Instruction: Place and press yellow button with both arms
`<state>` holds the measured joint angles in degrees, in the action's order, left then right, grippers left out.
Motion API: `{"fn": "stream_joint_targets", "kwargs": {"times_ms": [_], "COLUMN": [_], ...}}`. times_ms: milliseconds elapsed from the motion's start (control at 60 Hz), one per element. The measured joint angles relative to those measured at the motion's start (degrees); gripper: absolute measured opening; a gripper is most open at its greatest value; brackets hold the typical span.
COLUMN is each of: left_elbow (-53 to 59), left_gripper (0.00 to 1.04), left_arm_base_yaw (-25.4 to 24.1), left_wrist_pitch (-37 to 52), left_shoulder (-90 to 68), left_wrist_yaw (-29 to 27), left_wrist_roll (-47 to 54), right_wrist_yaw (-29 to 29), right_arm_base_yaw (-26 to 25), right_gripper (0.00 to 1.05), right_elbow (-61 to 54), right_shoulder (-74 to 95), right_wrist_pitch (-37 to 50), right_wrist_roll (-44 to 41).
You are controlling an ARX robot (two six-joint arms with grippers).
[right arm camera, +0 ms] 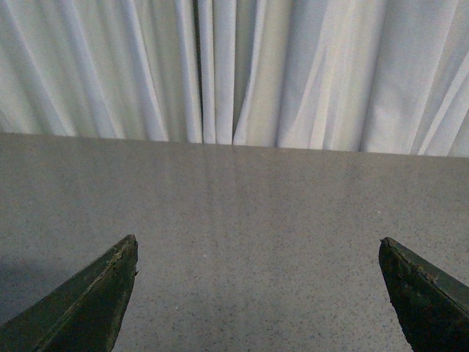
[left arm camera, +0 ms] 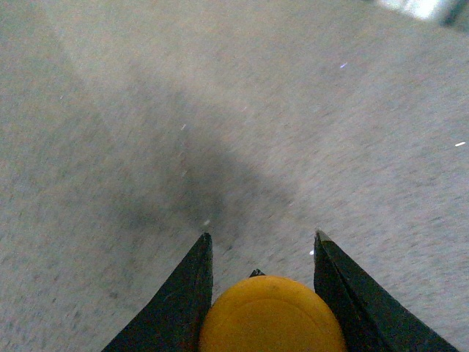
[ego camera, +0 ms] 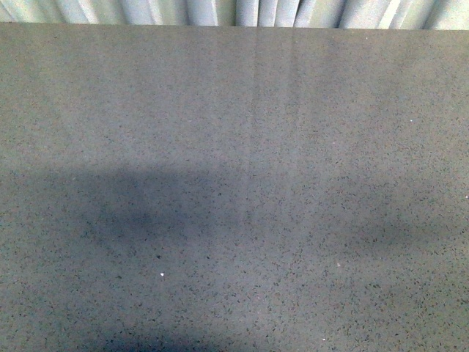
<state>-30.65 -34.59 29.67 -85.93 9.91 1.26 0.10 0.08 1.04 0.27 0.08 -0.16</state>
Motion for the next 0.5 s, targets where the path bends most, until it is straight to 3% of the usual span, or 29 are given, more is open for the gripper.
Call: {"fn": "stream_joint_targets", "kwargs": {"times_ms": [167, 300, 500], "left_elbow": [-0.63, -0.63, -1.88], "left_gripper": [0.33, 0.33, 0.33], "left_arm_base_yaw": [18.95, 39.74, 51.52], "left_wrist_pitch": [-1.81, 4.20, 9.27], "left_shoulder": [7.72, 1.33, -9.62], "left_wrist_yaw": [-5.99, -14.47, -20.65], "left_wrist_roll": [-0.33, 0.33, 0.70], "right_wrist_yaw": [0.00, 0.00, 0.00], "right_arm_base_yaw": [0.00, 0.00, 0.00], "right_gripper": [0.96, 0.96, 0.96], "right_elbow": [0.00, 0.00, 0.00], "right_shoulder": [0.00, 0.00, 0.00], "right_wrist_pitch": [-0.02, 0.00, 0.00], "right_wrist_roll": [0.00, 0.00, 0.00]}}
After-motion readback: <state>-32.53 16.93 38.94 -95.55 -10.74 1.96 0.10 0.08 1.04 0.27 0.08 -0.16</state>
